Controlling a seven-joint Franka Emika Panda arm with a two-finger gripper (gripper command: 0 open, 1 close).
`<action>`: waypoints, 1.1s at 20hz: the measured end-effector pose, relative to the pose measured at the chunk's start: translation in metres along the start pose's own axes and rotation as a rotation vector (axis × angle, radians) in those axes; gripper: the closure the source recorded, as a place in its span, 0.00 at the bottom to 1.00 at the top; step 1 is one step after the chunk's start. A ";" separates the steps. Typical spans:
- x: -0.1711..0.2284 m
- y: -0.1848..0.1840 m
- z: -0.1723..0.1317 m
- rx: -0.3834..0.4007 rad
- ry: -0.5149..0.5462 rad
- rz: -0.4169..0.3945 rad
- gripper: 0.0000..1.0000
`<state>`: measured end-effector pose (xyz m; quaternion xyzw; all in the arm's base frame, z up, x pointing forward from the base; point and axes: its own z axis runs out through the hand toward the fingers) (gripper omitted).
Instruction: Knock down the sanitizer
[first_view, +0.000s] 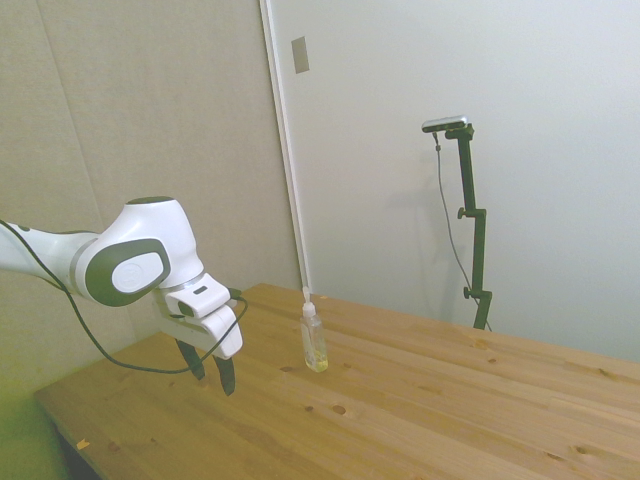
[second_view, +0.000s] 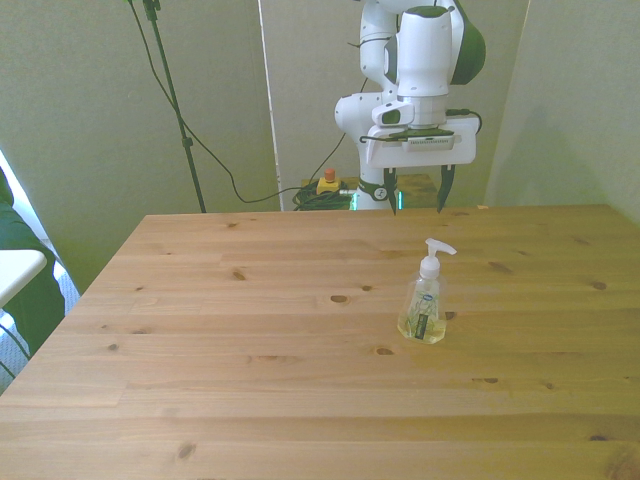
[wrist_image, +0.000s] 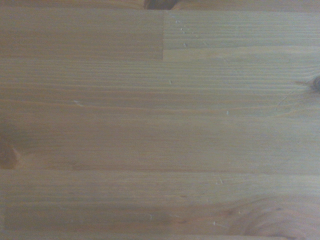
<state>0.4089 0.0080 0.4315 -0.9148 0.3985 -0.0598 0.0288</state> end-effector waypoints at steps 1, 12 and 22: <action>0.000 0.000 0.001 -0.001 -0.001 0.000 0.00; 0.051 -0.038 0.000 -0.006 0.028 0.081 1.00; 0.097 -0.094 0.021 -0.028 0.047 0.127 1.00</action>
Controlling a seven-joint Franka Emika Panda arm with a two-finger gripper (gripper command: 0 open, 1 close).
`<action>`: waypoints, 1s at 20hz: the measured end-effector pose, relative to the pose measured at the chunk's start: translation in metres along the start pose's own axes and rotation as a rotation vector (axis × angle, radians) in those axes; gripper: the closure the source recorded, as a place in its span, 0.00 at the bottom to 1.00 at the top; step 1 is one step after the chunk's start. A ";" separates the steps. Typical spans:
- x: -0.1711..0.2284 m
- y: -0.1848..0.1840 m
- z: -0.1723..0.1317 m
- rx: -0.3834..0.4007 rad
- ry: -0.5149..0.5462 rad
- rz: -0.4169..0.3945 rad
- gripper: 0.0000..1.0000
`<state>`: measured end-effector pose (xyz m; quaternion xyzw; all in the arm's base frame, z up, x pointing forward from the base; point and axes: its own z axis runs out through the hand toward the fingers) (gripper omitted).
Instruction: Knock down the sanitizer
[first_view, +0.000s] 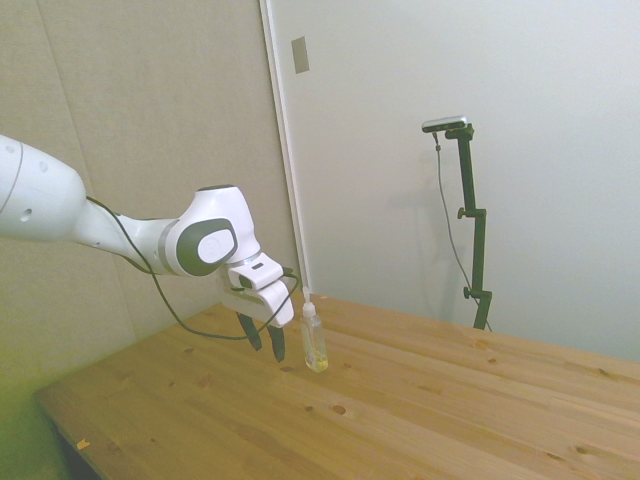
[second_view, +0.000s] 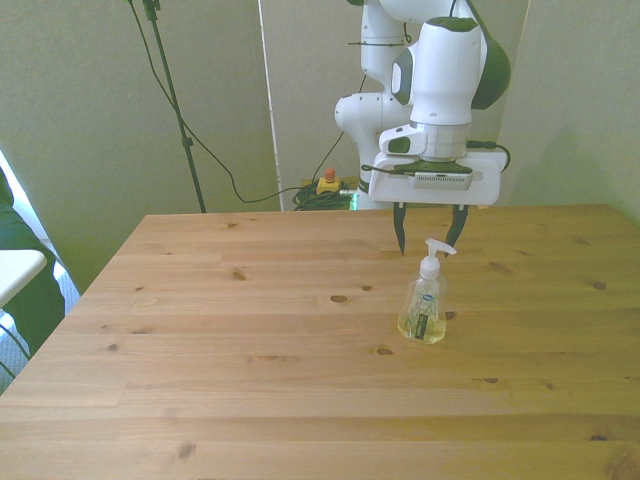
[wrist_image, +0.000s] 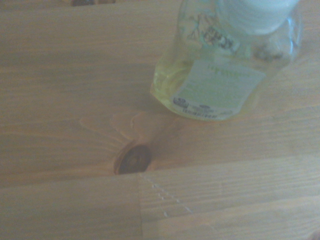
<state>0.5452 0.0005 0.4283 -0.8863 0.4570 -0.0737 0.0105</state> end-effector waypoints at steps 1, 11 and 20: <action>0.003 -0.003 0.003 -0.002 -0.002 0.003 1.00; 0.021 -0.026 0.022 -0.010 -0.006 0.038 1.00; 0.044 -0.047 0.022 -0.009 0.002 0.068 1.00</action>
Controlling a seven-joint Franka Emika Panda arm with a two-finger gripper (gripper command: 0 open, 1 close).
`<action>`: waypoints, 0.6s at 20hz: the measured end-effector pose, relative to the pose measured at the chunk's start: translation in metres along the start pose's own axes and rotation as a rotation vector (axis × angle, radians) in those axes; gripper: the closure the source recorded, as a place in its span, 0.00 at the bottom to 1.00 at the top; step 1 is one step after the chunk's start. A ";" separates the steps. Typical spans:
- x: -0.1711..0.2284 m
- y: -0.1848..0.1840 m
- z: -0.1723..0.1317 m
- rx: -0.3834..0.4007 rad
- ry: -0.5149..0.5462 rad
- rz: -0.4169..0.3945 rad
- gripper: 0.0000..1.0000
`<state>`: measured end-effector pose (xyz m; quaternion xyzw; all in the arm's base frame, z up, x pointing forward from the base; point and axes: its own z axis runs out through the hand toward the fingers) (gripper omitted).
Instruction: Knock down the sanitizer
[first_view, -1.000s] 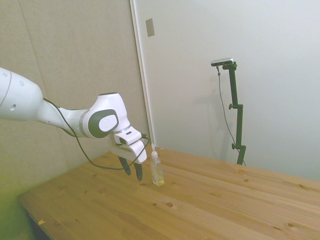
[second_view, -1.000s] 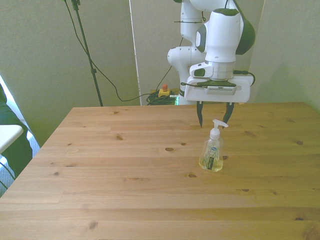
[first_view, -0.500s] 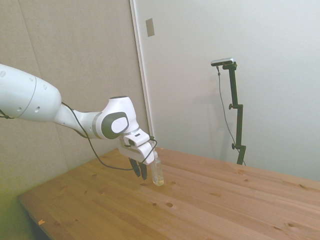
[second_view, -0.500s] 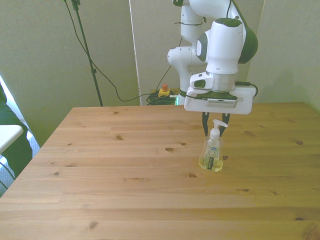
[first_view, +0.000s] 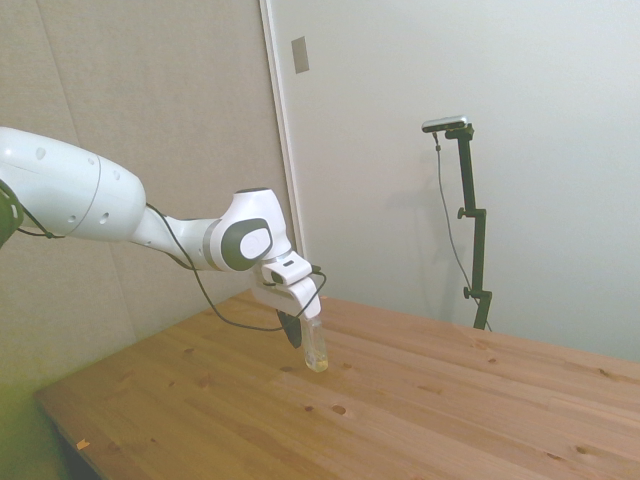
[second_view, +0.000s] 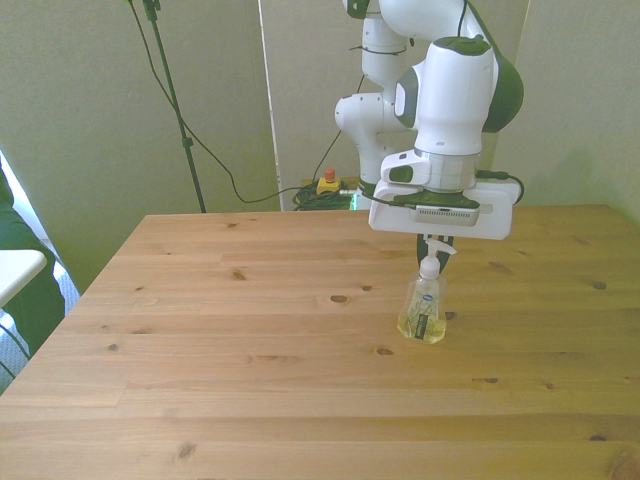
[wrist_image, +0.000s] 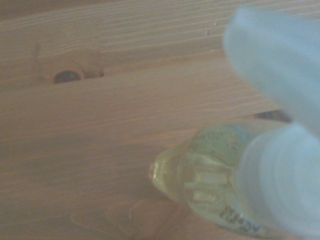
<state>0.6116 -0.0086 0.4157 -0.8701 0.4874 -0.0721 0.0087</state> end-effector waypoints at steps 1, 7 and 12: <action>0.004 -0.003 0.001 0.000 0.001 0.004 1.00; 0.030 -0.026 0.001 -0.013 0.008 0.024 1.00; 0.050 -0.054 0.002 -0.020 0.018 0.037 1.00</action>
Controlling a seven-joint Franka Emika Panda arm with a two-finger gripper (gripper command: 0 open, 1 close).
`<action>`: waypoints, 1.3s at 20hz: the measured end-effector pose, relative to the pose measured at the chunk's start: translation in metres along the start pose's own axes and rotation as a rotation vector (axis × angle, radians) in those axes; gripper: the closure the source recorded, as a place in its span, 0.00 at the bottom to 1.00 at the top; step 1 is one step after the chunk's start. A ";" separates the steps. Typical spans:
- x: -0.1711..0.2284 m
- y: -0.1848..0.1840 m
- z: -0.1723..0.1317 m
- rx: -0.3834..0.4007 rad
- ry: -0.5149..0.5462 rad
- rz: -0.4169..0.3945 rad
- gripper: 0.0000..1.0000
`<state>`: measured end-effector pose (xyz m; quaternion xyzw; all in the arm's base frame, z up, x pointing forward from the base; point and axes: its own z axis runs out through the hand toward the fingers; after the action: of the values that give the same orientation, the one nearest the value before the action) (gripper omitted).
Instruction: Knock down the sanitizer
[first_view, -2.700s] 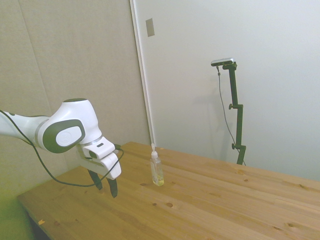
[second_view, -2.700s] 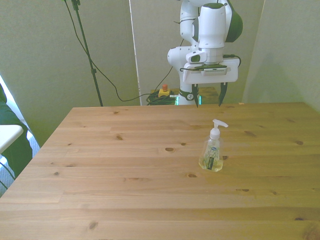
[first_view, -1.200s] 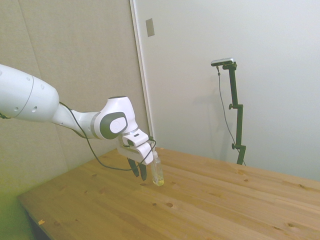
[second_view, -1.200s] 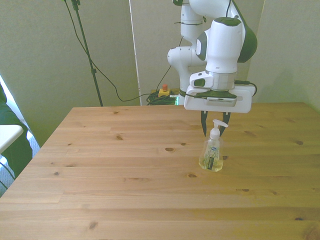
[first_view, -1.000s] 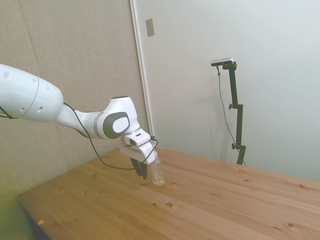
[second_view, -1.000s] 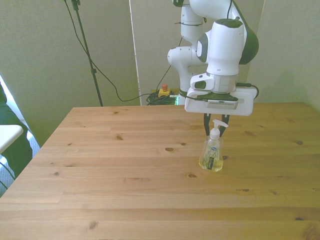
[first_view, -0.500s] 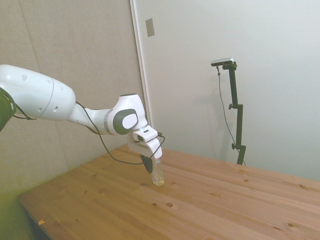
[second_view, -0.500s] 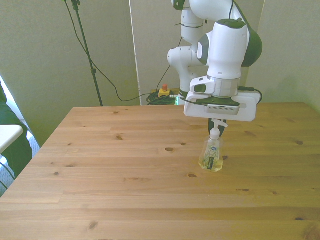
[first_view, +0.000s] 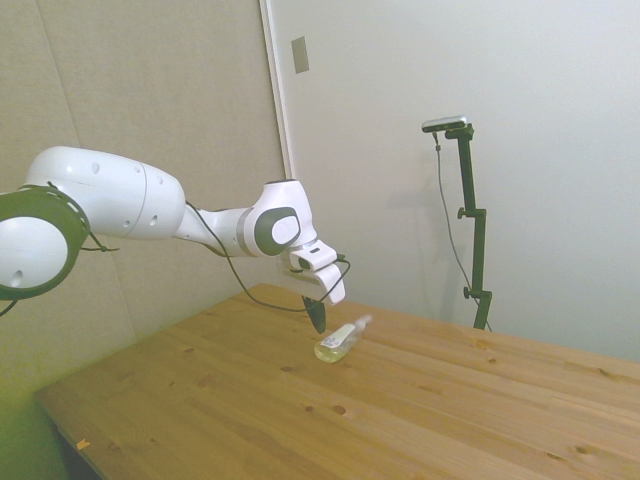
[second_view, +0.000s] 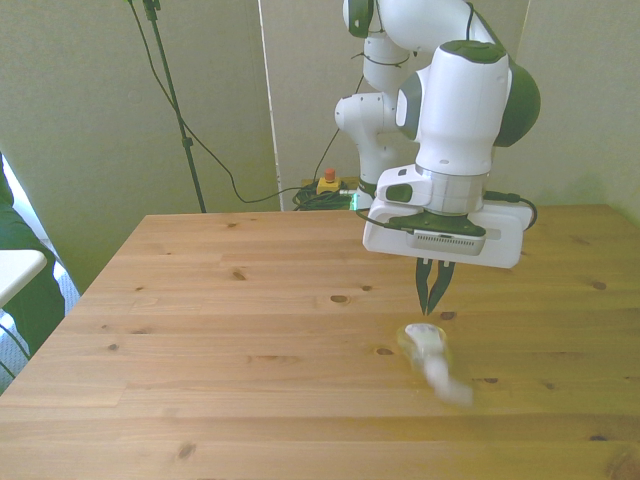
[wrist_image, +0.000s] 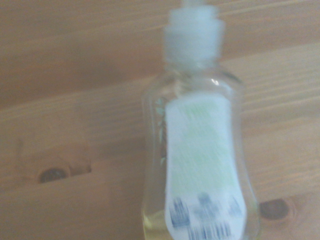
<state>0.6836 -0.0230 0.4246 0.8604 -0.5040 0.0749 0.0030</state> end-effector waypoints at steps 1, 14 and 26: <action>0.005 -0.004 -0.002 0.001 0.004 0.003 1.00; 0.028 -0.019 0.004 0.020 0.031 0.030 0.00; 0.015 0.024 -0.034 0.035 0.029 0.017 0.00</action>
<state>0.6661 -0.0451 0.4588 0.8548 -0.5100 0.0963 -0.0055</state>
